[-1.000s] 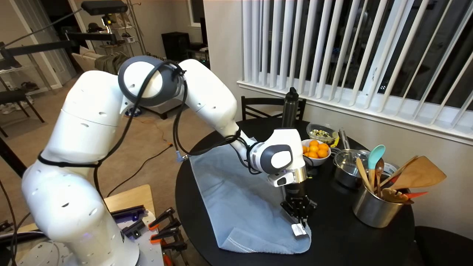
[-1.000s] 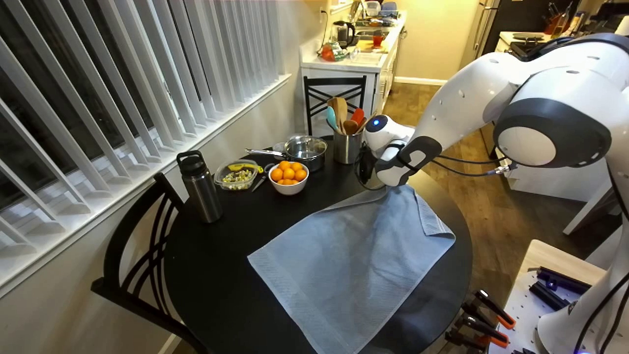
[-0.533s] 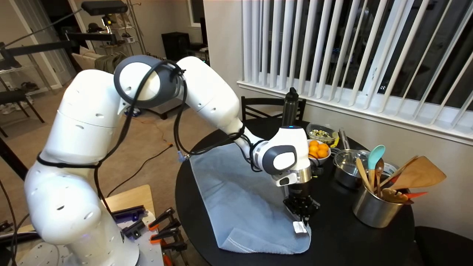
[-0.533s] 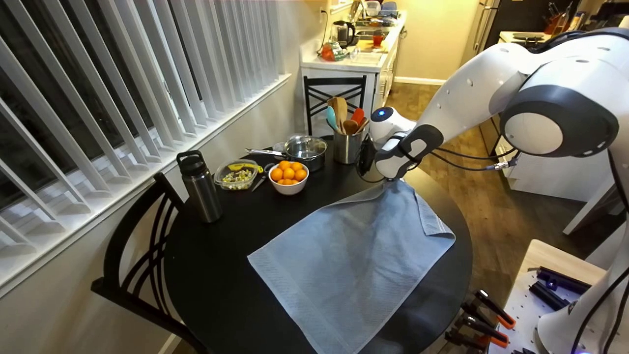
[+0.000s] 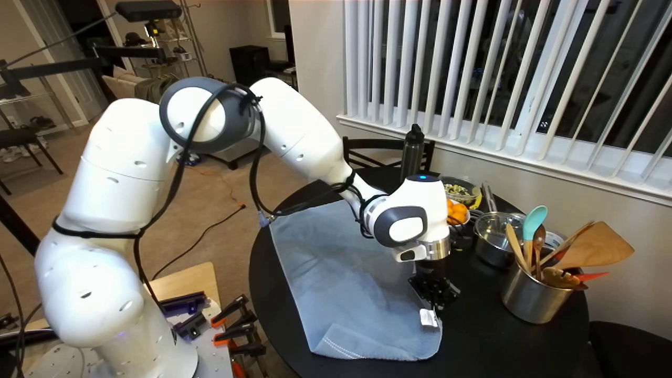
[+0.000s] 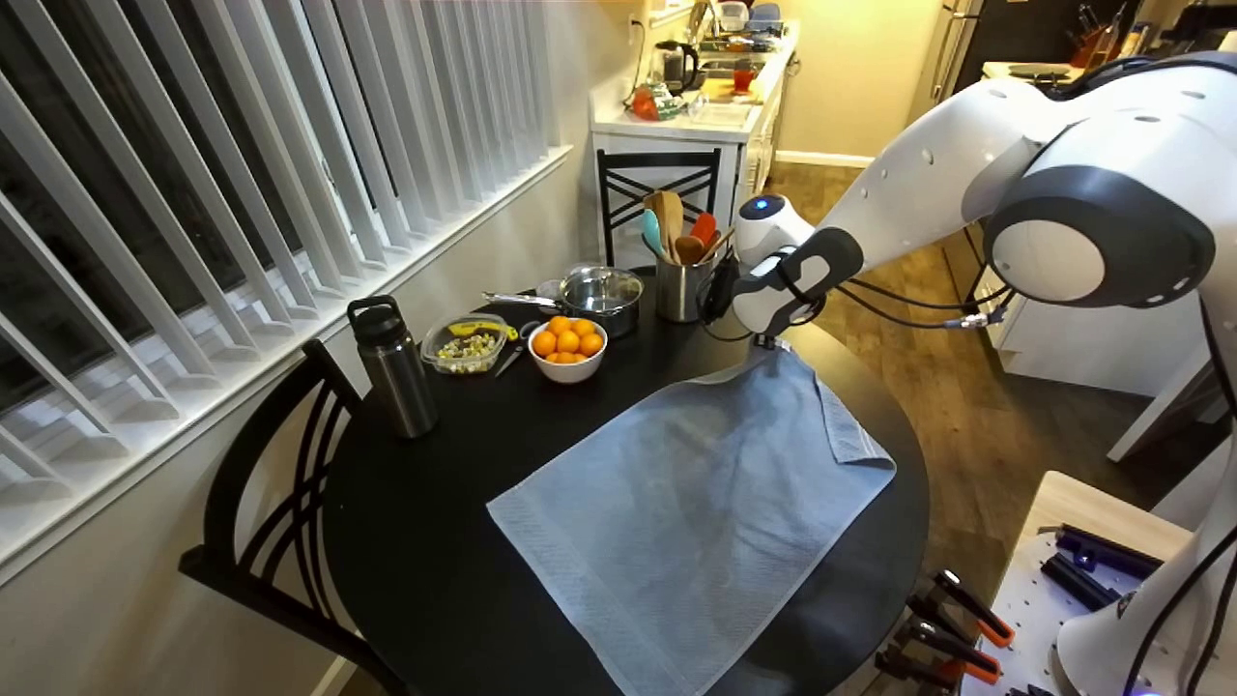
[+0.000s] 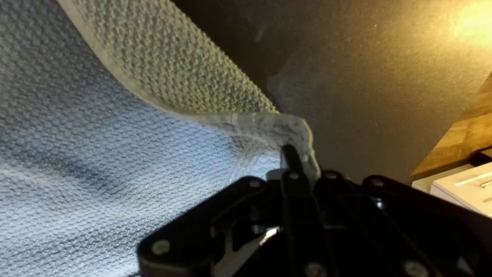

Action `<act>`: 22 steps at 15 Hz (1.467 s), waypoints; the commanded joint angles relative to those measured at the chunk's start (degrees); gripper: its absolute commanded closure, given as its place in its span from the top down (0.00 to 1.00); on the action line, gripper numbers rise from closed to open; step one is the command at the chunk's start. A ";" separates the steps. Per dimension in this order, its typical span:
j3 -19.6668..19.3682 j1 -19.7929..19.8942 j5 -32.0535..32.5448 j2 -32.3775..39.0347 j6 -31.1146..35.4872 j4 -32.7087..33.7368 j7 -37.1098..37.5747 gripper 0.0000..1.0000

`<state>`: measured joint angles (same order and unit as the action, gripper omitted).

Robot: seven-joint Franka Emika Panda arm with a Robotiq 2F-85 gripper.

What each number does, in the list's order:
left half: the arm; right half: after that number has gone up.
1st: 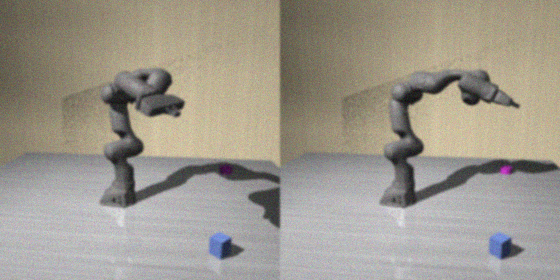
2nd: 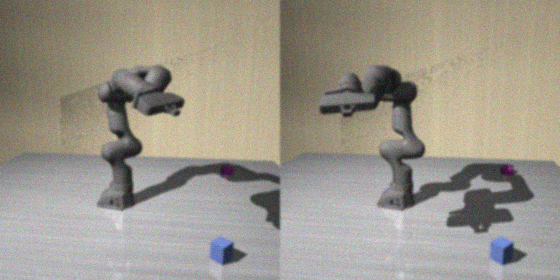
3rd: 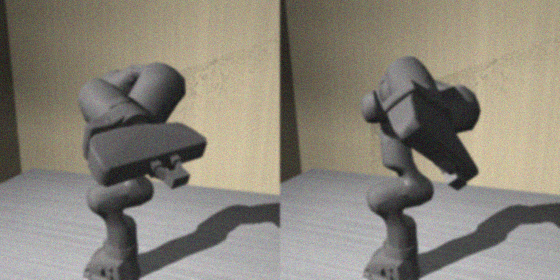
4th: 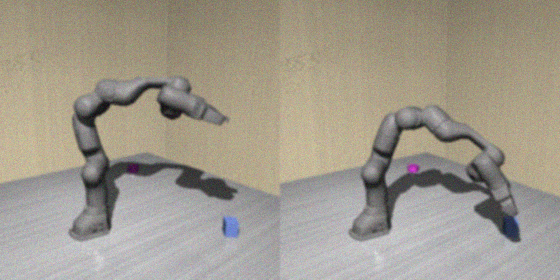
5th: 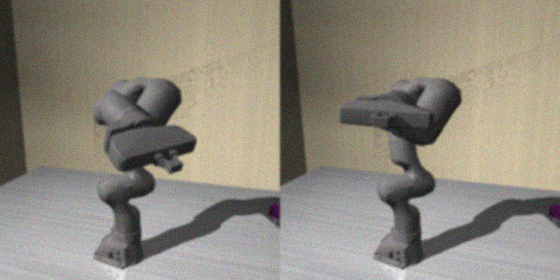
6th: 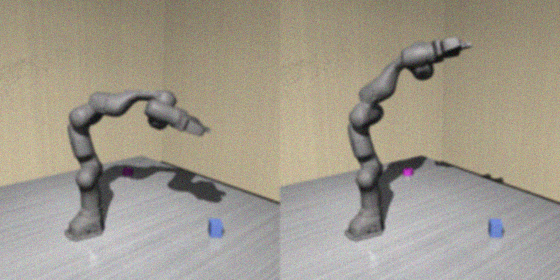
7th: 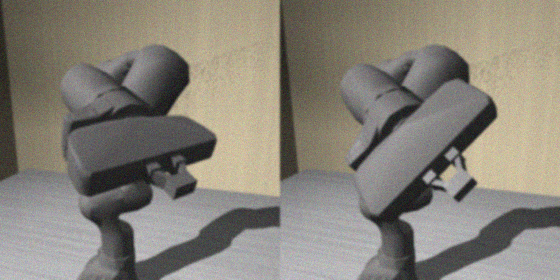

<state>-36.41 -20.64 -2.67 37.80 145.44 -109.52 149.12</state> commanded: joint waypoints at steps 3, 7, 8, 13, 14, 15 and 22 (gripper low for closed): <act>-5.85 -5.07 -6.20 0.61 2.79 -1.10 0.00 0.03; -7.33 -7.22 -7.79 1.68 1.82 -0.33 0.00 0.29; -7.41 -7.57 -7.96 1.82 1.93 -0.37 0.00 0.33; -8.36 -9.22 -7.51 1.99 1.95 -0.88 0.00 0.65; -7.84 -9.11 -6.74 1.32 1.76 -1.15 0.00 0.72; -7.51 -9.24 -6.15 0.61 0.93 -1.44 0.00 0.78; -6.46 -11.81 -14.55 -6.04 -7.71 -8.45 0.01 1.00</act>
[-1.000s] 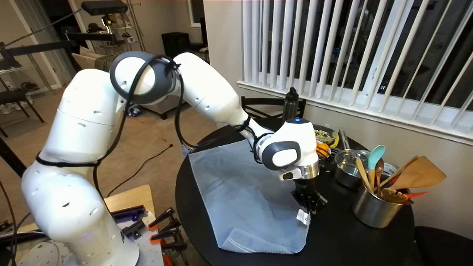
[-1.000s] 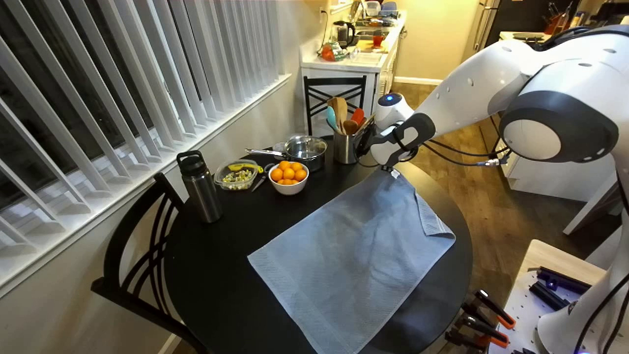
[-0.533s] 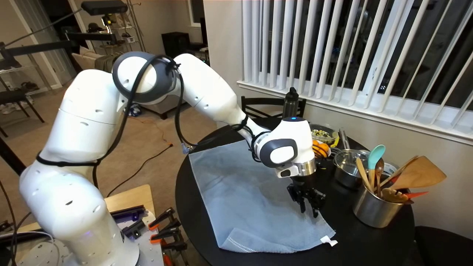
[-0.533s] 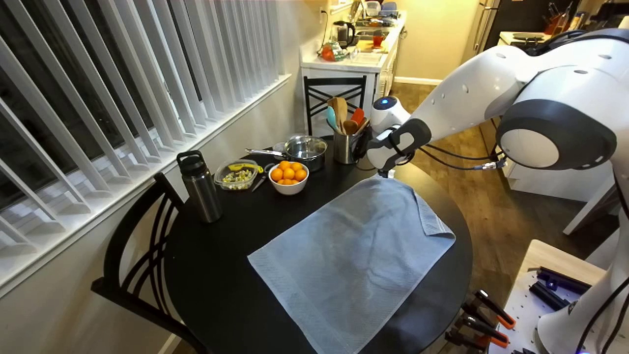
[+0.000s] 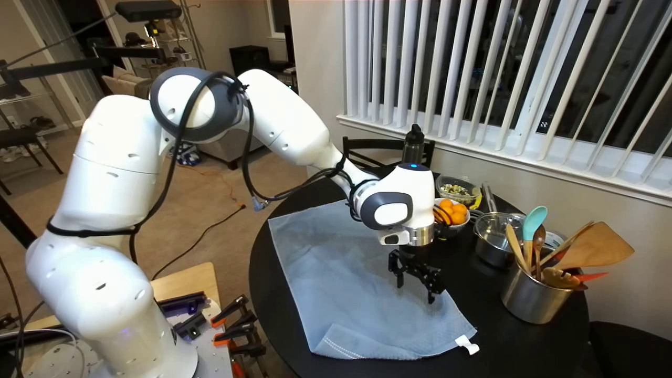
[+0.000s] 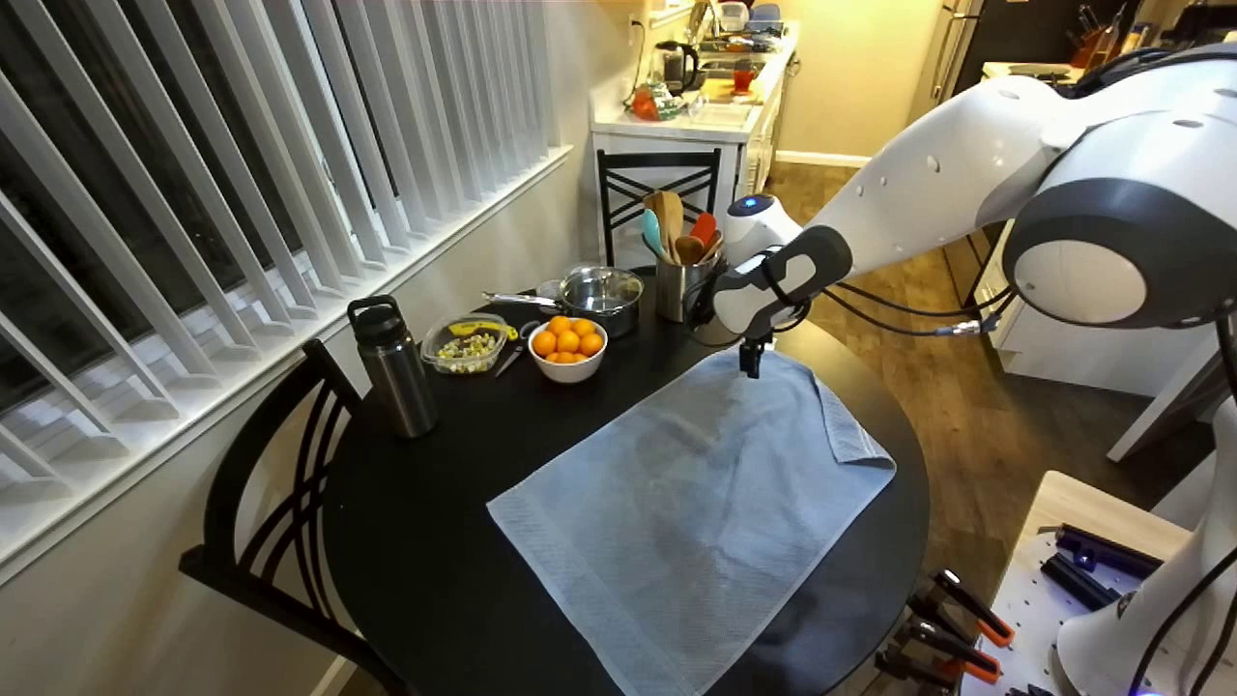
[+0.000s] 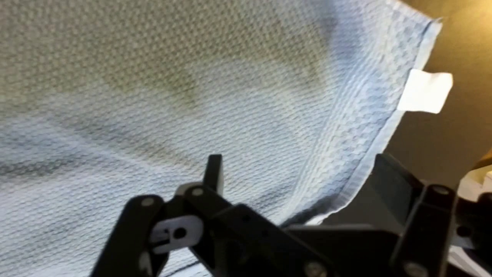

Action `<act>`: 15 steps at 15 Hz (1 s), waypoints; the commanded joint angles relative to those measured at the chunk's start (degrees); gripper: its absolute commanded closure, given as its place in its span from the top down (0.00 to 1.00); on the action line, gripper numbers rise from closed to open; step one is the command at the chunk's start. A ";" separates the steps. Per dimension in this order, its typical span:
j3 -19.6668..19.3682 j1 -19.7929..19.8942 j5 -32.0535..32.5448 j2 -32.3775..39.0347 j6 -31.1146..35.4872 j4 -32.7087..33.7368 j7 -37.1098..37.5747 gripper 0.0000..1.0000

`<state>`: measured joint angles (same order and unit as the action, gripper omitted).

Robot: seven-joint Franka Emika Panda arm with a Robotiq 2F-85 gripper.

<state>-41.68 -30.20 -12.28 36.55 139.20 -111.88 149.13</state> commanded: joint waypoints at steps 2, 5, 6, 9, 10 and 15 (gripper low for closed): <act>-2.71 -3.80 -9.14 -5.97 -1.66 -9.45 0.00 1.00; -4.96 -6.19 -14.21 -7.05 -0.15 -14.98 0.00 1.00; -5.47 -6.83 -15.12 -7.65 0.40 -16.71 0.00 1.00; -7.11 -9.10 -13.38 -12.86 3.07 -23.59 -1.61 1.00; -8.90 -10.77 -12.09 -14.35 3.36 -25.74 -1.01 1.00; -20.17 -21.10 -0.34 -21.96 5.92 -34.87 -0.38 1.00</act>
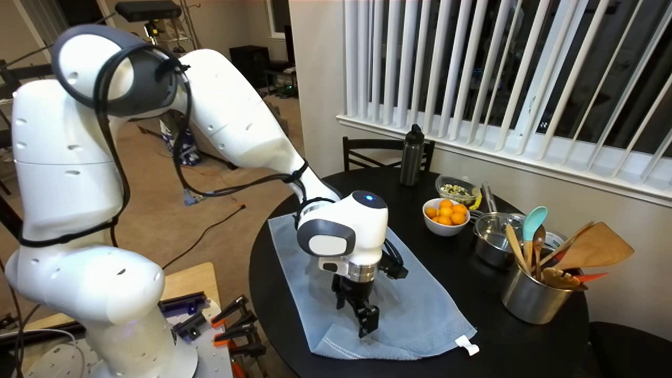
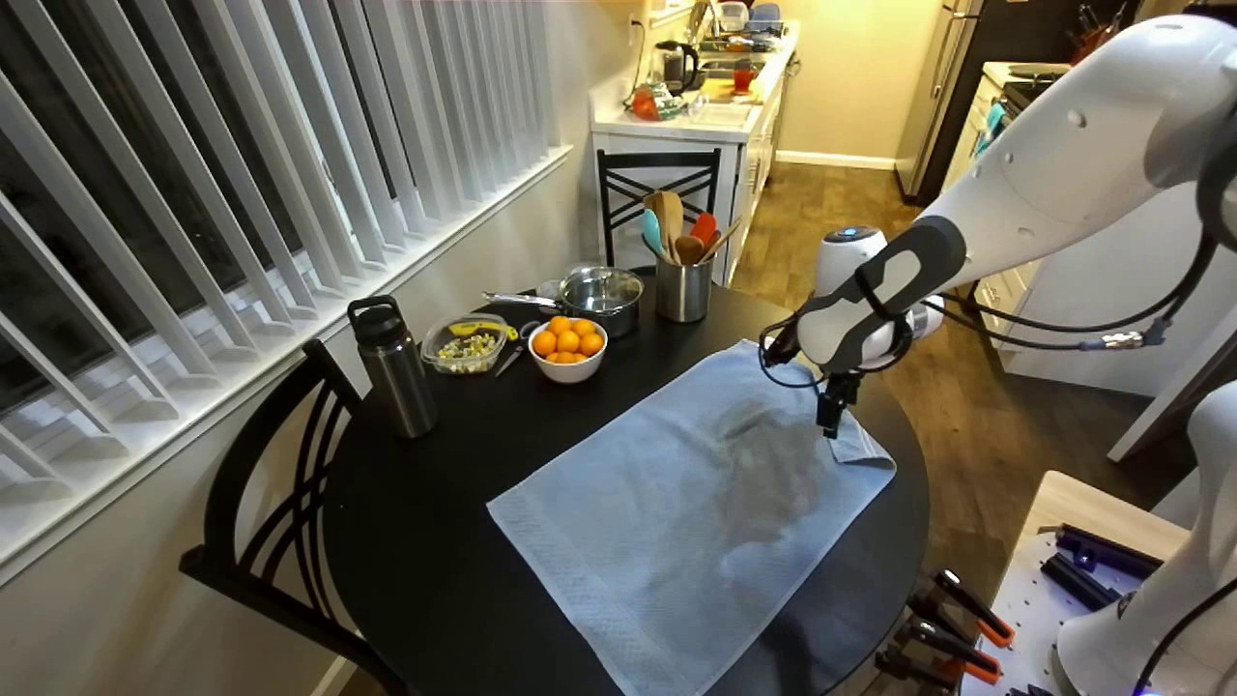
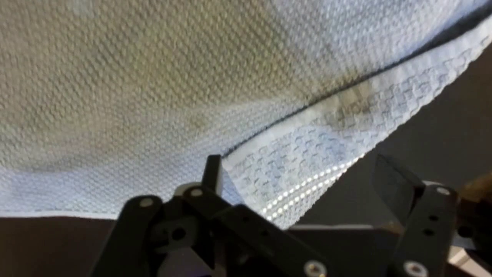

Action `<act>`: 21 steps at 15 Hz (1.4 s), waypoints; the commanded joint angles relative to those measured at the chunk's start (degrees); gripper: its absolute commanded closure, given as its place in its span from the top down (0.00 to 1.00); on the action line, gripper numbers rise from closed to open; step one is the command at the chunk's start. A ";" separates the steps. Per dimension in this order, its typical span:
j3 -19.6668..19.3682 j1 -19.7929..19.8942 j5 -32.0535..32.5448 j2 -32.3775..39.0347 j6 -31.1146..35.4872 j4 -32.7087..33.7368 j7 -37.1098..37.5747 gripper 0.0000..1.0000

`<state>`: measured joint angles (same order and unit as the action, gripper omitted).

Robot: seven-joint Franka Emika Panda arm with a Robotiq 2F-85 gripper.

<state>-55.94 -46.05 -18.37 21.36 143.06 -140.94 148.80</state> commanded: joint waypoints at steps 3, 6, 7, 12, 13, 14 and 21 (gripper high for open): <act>-5.28 -4.77 5.30 -4.37 0.33 -4.04 0.00 1.00; -6.01 -5.63 5.86 -6.08 0.35 -4.84 -0.01 1.00; -6.05 -5.71 5.86 -6.14 0.35 -4.85 -0.01 1.00; -6.95 -8.23 -8.10 0.58 0.16 -2.52 0.24 1.00; -6.82 -8.39 -12.46 1.15 0.24 -2.40 0.23 1.00; -7.12 -8.98 -17.18 3.20 -0.12 -1.82 0.22 1.00; -13.09 -16.38 -47.87 18.73 -2.58 -1.85 0.22 1.00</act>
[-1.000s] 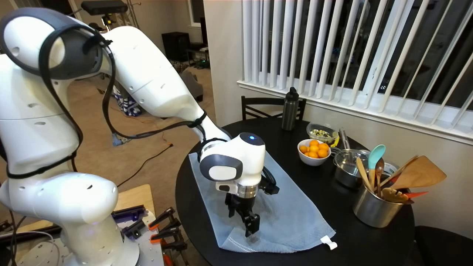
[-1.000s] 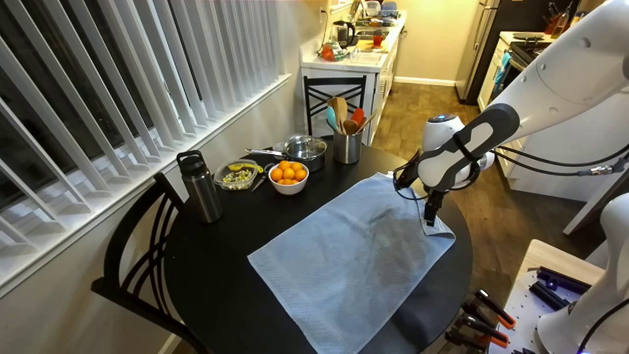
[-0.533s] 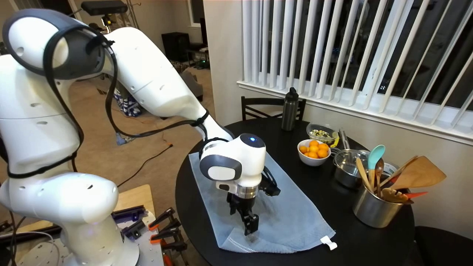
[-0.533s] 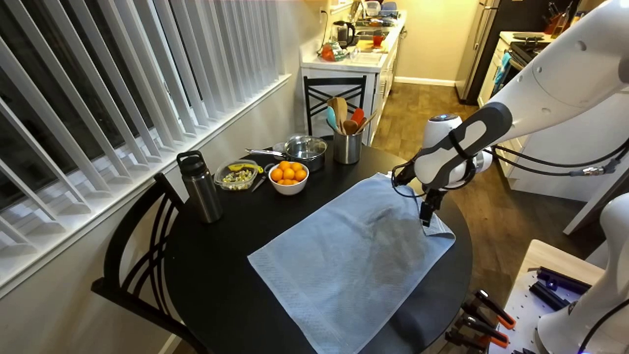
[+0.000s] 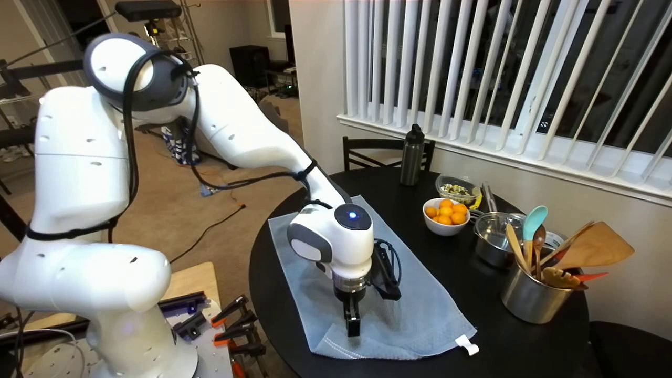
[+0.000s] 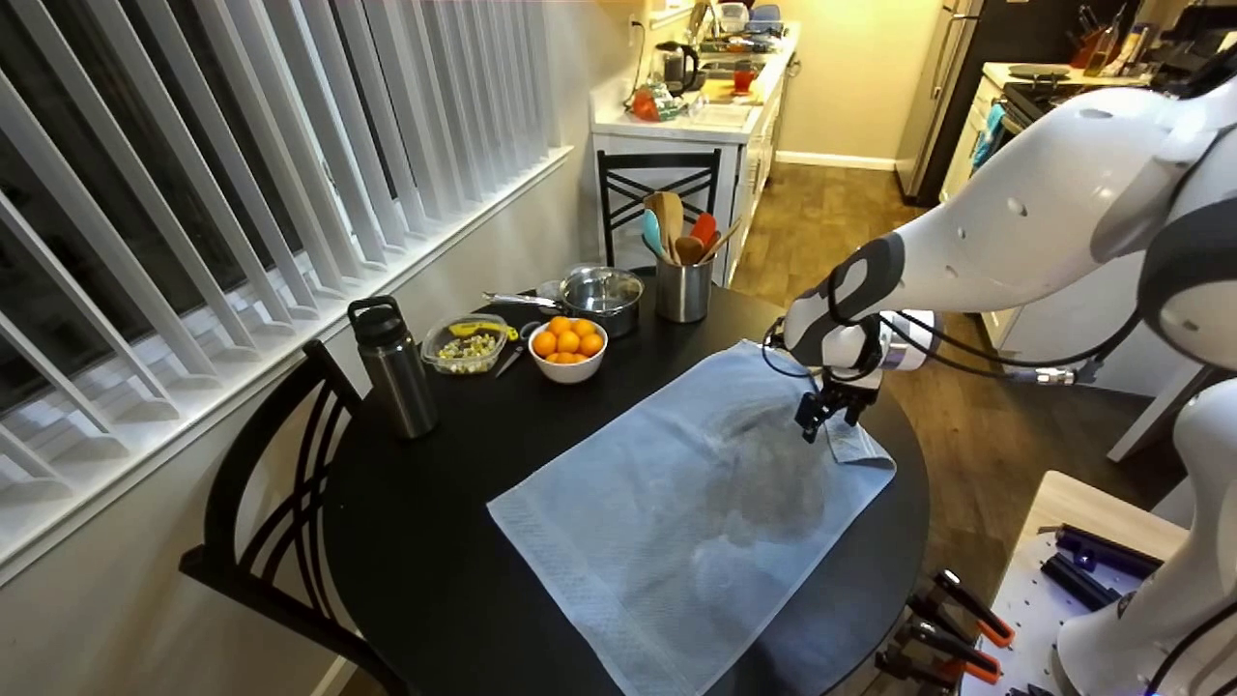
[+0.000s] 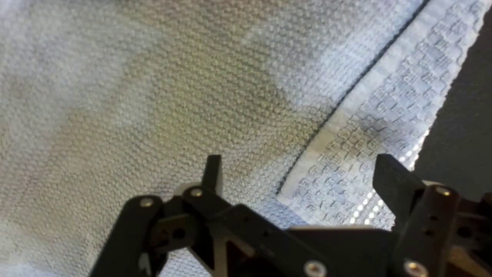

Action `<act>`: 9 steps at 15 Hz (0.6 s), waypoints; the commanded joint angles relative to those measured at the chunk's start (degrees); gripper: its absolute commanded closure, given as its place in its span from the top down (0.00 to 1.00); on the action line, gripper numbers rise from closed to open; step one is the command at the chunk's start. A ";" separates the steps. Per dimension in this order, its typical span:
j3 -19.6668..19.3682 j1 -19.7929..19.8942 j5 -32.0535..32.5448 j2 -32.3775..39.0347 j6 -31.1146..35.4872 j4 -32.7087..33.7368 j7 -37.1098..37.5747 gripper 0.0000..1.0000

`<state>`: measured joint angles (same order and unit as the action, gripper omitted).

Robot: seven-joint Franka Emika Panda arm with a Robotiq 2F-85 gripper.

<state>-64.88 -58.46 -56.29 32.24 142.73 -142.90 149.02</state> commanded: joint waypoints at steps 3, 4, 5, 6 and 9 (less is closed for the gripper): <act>-10.50 -9.39 -20.32 15.47 -7.25 -3.54 0.00 1.00; -12.13 -10.43 -22.30 18.55 -10.37 -4.88 0.00 1.00; -13.51 -11.77 -21.75 19.18 -12.57 -6.62 0.00 1.00; -14.82 -12.99 -20.34 20.58 -15.24 -7.75 0.00 1.00; -19.33 -17.07 -16.76 22.42 -22.34 -9.41 0.00 1.00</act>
<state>-79.23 -70.34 -74.70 51.10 126.33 -150.28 149.02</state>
